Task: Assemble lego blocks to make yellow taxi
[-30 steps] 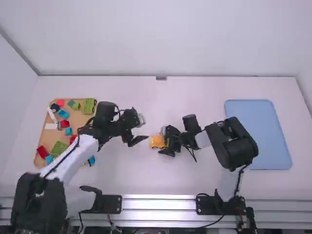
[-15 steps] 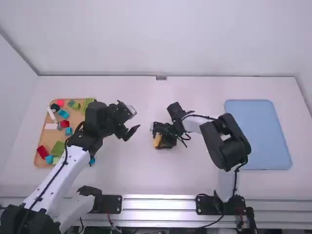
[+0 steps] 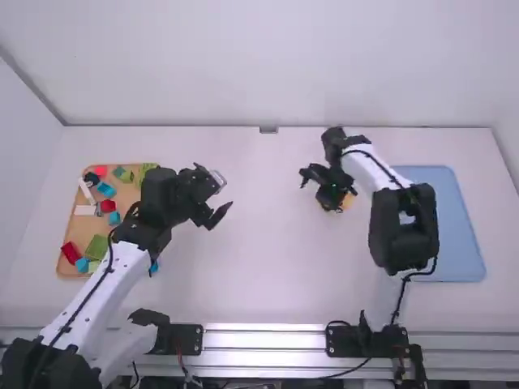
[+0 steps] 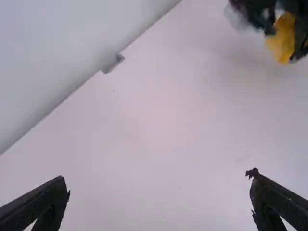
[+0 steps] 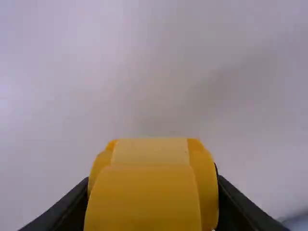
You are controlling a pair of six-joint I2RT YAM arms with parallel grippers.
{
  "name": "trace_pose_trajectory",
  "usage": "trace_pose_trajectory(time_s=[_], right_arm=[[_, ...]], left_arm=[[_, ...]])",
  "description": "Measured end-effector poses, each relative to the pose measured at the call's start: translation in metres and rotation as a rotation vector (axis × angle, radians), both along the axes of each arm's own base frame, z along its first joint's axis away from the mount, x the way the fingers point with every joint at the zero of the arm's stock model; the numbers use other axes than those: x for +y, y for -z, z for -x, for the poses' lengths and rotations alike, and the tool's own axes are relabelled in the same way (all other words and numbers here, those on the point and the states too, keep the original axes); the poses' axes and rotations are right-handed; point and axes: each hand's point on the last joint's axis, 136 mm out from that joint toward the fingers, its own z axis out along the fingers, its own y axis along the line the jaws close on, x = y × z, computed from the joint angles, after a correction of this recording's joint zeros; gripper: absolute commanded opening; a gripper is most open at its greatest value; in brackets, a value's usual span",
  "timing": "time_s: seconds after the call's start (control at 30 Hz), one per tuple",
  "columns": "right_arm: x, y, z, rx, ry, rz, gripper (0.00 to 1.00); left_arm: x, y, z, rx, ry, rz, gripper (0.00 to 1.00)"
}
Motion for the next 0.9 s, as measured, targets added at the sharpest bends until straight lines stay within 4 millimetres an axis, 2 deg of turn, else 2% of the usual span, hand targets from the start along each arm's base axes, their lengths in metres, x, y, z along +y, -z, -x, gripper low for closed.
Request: trace_pose_trajectory(time_s=[0.03,0.07,0.1,0.13,0.23,0.33,0.37,0.43,0.5,0.57,0.6,0.63,0.8,0.9], right_arm=[[-0.021,-0.001,-0.004,-0.003,0.07,-0.002,0.04],[-0.033,-0.001,-0.005,-0.005,0.112,-0.009,0.04],[-0.057,-0.001,-0.008,-0.012,0.19,-0.034,0.04],[-0.059,-0.001,-0.009,-0.012,0.199,-0.039,0.04],[-0.11,-0.005,-0.023,-0.088,0.358,-0.201,0.06],[-0.137,-0.01,-0.042,-0.202,0.423,-0.309,0.08],[-0.156,-0.013,-0.051,-0.276,0.468,-0.366,0.09],[-0.174,-0.012,-0.057,-0.346,0.518,-0.416,0.1],[-0.194,-0.002,-0.056,-0.408,0.601,-0.464,0.11],[-0.204,0.009,-0.049,-0.424,0.658,-0.487,0.12],[-0.208,0.016,-0.044,-0.436,0.688,-0.5,0.18],[-0.21,0.02,-0.042,-0.442,0.701,-0.505,1.0],[-0.219,0.046,-0.032,-0.504,0.806,-0.504,0.98],[-0.217,0.058,-0.023,-0.486,0.874,-0.499,0.98]], left_arm=[[0.0,0.001,-0.001,0.0,0.002,-0.004,0.99],[0.0,0.002,-0.002,-0.001,0.004,-0.005,0.99],[-0.001,0.003,-0.004,-0.004,0.006,-0.008,0.99],[-0.001,0.004,-0.005,-0.004,0.005,-0.008,0.99],[-0.002,0.008,-0.011,-0.009,0.009,-0.012,0.99],[-0.003,0.009,-0.015,-0.012,0.009,-0.012,0.99],[-0.003,0.011,-0.016,-0.009,0.009,-0.012,0.99],[-0.003,0.014,-0.017,-0.003,0.008,-0.013,0.99],[-0.003,0.014,-0.018,-0.004,0.008,-0.013,0.99],[-0.003,0.013,-0.019,-0.006,0.004,-0.011,0.99],[-0.002,0.012,-0.02,-0.011,-0.001,-0.008,0.99],[-0.002,0.011,-0.02,-0.013,-0.004,-0.005,0.99],[-0.002,0.005,-0.025,-0.029,-0.024,0.023,0.99],[-0.003,0.002,-0.026,-0.036,-0.032,0.038,0.99]])
